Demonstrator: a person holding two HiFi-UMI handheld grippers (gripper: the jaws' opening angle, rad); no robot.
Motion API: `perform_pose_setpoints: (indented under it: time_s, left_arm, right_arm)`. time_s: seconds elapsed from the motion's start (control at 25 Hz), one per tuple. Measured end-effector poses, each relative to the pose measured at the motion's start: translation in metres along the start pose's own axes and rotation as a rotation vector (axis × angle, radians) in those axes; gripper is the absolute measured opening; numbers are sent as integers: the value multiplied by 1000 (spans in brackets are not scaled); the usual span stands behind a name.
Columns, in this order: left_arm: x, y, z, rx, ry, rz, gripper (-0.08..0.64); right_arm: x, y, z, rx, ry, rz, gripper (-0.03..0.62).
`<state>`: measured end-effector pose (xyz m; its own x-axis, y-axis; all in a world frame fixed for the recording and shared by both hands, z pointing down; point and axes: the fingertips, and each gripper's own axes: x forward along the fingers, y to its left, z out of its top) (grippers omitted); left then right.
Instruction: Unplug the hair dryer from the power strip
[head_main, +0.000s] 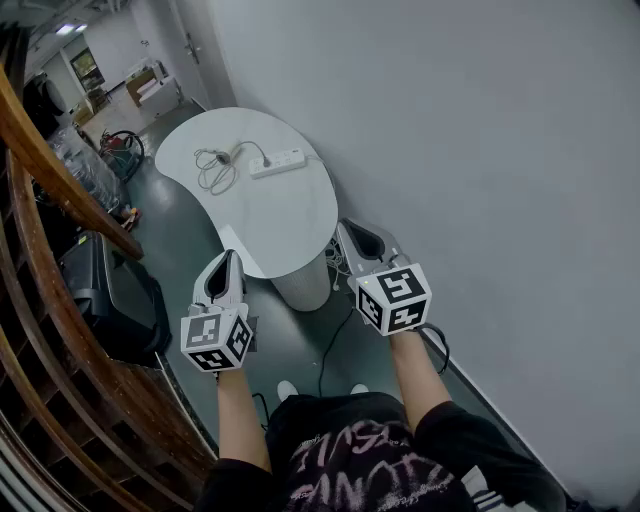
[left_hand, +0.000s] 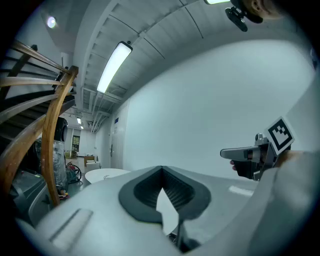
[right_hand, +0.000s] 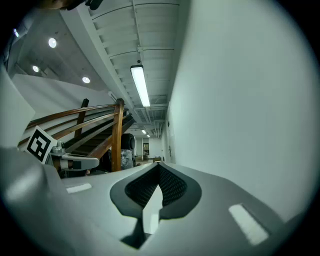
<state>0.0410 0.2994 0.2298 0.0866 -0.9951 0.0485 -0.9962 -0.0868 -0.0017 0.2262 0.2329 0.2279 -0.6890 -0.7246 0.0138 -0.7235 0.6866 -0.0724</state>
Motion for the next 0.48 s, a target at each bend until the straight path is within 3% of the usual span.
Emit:
perform_pose_setpoints:
  time_s: [0.48]
  left_arm:
    - [17,45,-9,-14,16,-30,0]
  right_arm:
    - [39,20,-9,6,14,-33,11]
